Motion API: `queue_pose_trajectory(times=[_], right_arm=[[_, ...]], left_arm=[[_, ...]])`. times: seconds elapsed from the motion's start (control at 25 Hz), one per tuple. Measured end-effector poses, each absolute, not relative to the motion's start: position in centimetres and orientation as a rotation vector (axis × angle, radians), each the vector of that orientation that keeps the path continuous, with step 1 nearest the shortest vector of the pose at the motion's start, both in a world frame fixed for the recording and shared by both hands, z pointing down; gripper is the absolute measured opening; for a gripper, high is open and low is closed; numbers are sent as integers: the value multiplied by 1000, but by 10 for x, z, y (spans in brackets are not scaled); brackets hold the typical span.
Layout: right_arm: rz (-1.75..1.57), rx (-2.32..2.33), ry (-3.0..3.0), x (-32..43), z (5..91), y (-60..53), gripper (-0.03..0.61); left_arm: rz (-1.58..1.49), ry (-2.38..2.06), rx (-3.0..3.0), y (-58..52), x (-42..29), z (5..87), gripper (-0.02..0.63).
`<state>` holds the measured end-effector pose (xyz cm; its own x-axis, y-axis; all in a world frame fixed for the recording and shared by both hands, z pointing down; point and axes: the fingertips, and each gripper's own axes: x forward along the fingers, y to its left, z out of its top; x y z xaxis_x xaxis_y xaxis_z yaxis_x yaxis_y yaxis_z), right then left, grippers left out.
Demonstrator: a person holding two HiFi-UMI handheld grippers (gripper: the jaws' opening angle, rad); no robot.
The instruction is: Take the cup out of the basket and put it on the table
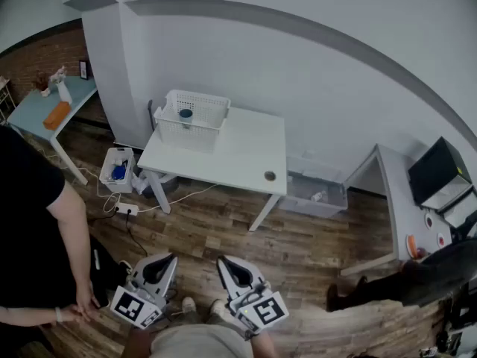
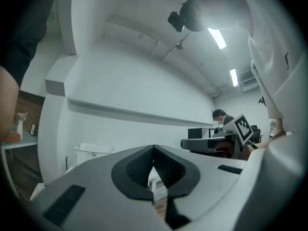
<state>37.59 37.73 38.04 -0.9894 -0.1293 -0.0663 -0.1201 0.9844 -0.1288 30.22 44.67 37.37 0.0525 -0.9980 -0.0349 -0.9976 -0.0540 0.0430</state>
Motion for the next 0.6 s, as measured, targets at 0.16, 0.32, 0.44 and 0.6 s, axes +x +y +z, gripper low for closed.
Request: queue_pose_trajectory(times=[0.16,0.32,0.44,0.6], right_arm=[[-183,-190,3049,376,377,374,9],[-173,-180,3043,376,377,372,9],[-185,-178,3038,378,375,368,9],[-163,-176,3048,381,376,363,9]], left_arm=[[-71,-2159,2270,445,304,378,2],[-64,-2165,2264,442,305,378,2],[-57,-2173,2259,438,307,376,2],[-74,-2203,2245,434,310,375,2]])
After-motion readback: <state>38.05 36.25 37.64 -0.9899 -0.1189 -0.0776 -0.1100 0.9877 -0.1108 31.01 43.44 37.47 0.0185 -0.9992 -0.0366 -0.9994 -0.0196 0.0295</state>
